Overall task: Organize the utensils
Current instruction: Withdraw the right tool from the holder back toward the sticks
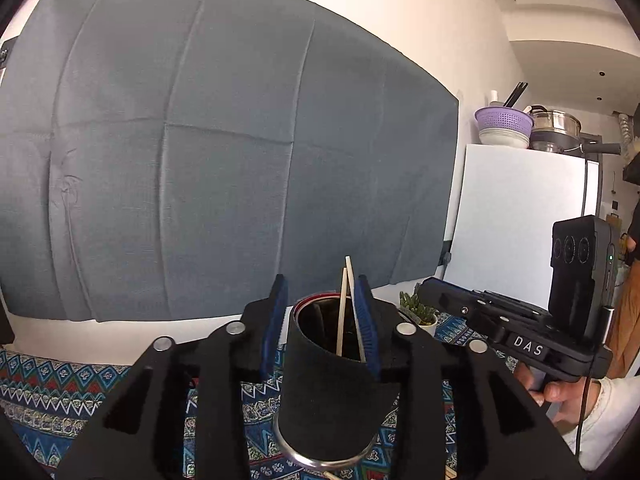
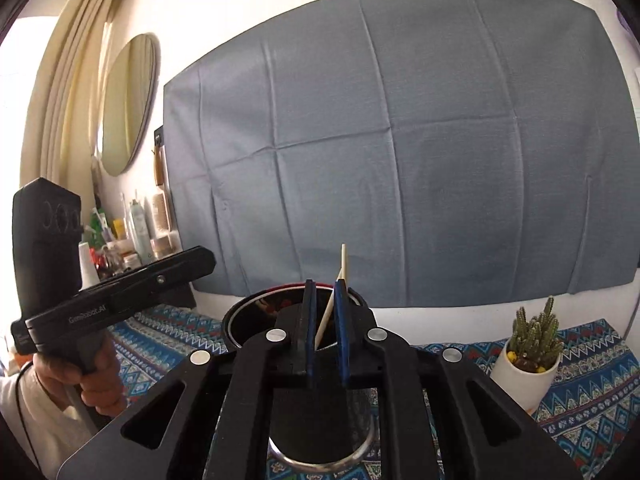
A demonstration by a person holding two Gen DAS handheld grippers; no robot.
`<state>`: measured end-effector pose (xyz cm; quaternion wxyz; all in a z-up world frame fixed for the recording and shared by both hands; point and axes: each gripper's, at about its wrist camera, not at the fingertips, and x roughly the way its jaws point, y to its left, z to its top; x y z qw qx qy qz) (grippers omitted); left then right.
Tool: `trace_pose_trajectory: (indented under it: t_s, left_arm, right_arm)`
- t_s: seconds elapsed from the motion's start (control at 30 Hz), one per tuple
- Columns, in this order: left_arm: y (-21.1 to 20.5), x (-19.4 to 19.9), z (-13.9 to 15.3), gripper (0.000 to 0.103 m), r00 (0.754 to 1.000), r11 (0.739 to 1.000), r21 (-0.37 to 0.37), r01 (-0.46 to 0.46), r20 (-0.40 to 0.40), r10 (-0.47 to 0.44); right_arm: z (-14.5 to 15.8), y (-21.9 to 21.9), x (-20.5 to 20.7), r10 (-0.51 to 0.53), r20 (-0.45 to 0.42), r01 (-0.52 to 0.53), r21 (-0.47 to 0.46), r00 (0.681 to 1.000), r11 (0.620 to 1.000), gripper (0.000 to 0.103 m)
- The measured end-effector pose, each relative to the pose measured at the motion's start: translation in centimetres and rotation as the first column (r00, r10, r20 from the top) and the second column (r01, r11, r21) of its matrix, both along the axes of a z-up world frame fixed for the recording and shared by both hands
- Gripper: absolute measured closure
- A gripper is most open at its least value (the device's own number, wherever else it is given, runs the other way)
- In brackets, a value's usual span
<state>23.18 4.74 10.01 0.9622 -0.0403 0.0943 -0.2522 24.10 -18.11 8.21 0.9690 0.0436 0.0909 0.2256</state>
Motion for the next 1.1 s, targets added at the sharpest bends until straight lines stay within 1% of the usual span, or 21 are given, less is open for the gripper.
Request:
trace_pose_trajectory:
  t_s: [0.03, 0.07, 0.13, 0.17, 0.2, 0.23, 0.27, 0.3, 0.33, 0.37, 0.43, 0.57, 0.7, 0.77, 0.83, 0.87, 0.9, 1.03, 1.1]
  left_arm:
    - [0.2, -0.5, 0.2, 0.051, 1.0, 1.0, 0.006, -0.009, 0.0, 0.009]
    - [0.4, -0.9, 0.4, 0.048, 1.0, 1.0, 0.013, -0.018, 0.001, 0.018]
    - [0.8, -1.7, 0.8, 0.023, 0.999, 0.999, 0.029, -0.046, -0.01, 0.046]
    - [1.0, -2.0, 0.9, 0.019, 0.998, 0.998, 0.03, -0.054, -0.021, 0.054]
    - [1.3, -2.4, 1.0, 0.01, 0.998, 0.998, 0.025, -0.053, -0.033, 0.054]
    - [1.5, -2.7, 1.1, 0.006, 0.997, 0.998, 0.018, -0.054, -0.045, 0.054]
    - [1.6, -3.0, 1.2, 0.006, 0.997, 0.998, 0.013, -0.055, -0.054, 0.056]
    - [1.7, -3.4, 1.2, 0.006, 0.996, 0.998, 0.01, -0.059, -0.064, 0.059]
    - [1.8, -3.7, 1.2, 0.006, 0.996, 0.998, 0.01, -0.06, -0.07, 0.06]
    - [1.8, -4.1, 1.3, 0.006, 0.995, 0.998, 0.013, -0.065, -0.077, 0.066]
    - [1.8, -4.7, 1.1, 0.006, 0.992, 0.997, 0.023, -0.075, -0.098, 0.076]
    - [1.1, -5.6, 0.3, 0.006, 0.982, 0.994, 0.049, -0.093, -0.161, 0.099]
    - [0.3, -6.1, -0.8, 0.006, 0.968, 0.994, 0.075, -0.081, -0.231, 0.096]
    - [0.0, -6.5, -1.3, 0.006, 0.964, 0.993, 0.089, -0.079, -0.247, 0.099]
    - [-0.4, -7.2, -1.7, 0.006, 0.966, 0.992, 0.102, -0.07, -0.24, 0.093]
    - [-0.5, -7.4, -1.8, 0.006, 0.966, 0.991, 0.112, -0.074, -0.238, 0.099]
    - [-0.6, -7.6, -2.1, 0.006, 0.964, 0.989, 0.123, -0.081, -0.241, 0.109]
    - [-1.1, -7.8, -3.4, 0.006, 0.949, 0.989, 0.134, -0.069, -0.297, 0.106]
    - [-1.2, -7.7, -4.2, 0.006, 0.942, 0.988, 0.138, -0.066, -0.319, 0.107]
  right_arm:
    - [0.2, -0.4, -0.3, -0.01, -0.001, 0.01, 0.003, 1.0, 1.0, 0.076]
    - [0.4, -0.8, -0.7, -0.026, 0.0, 0.026, 0.008, 1.0, 1.0, 0.071]
    - [0.9, -1.6, -1.3, -0.061, 0.005, 0.061, 0.023, 0.998, 0.998, 0.053]
    - [1.1, -2.0, -1.6, -0.08, 0.008, 0.08, 0.028, 0.997, 0.996, 0.049]
    - [1.3, -2.4, -1.9, -0.098, 0.01, 0.097, 0.032, 0.995, 0.995, 0.043]
    - [1.4, -2.8, -2.1, -0.11, 0.008, 0.11, 0.034, 0.994, 0.993, 0.038]
    - [1.5, -3.2, -2.4, -0.119, 0.001, 0.119, 0.033, 0.993, 0.992, 0.035]
    - [1.7, -3.5, -2.6, -0.128, -0.004, 0.128, 0.03, 0.992, 0.991, 0.028]
    - [1.7, -3.8, -2.9, -0.137, -0.007, 0.137, 0.027, 0.991, 0.99, 0.019]
    - [1.8, -4.1, -3.3, -0.145, -0.008, 0.145, 0.025, 0.989, 0.989, 0.015]
    - [1.8, -4.6, -3.8, -0.16, -0.026, 0.16, 0.02, 0.987, 0.987, 0.015]
    - [1.5, -5.4, -4.2, -0.16, -0.12, 0.164, 0.019, 0.98, 0.986, 0.013]
    - [0.5, -5.8, -4.1, -0.178, -0.2, 0.18, -0.005, 0.964, 0.984, 0.011]
    - [-0.2, -6.0, -4.1, -0.202, -0.256, 0.202, -0.027, 0.945, 0.979, 0.011]
    - [-1.1, -5.9, -4.0, -0.236, -0.32, 0.22, -0.085, 0.918, 0.972, 0.011]
    - [-1.5, -5.8, -4.1, -0.246, -0.334, 0.222, -0.11, 0.91, 0.969, 0.011]
    - [-1.9, -5.6, -4.4, -0.246, -0.336, 0.213, -0.132, 0.909, 0.968, 0.011]
    - [-3.3, -5.0, -5.6, -0.247, -0.329, 0.176, -0.23, 0.912, 0.957, 0.011]
    - [-4.1, -4.8, -6.0, -0.253, -0.337, 0.165, -0.267, 0.907, 0.95, 0.011]
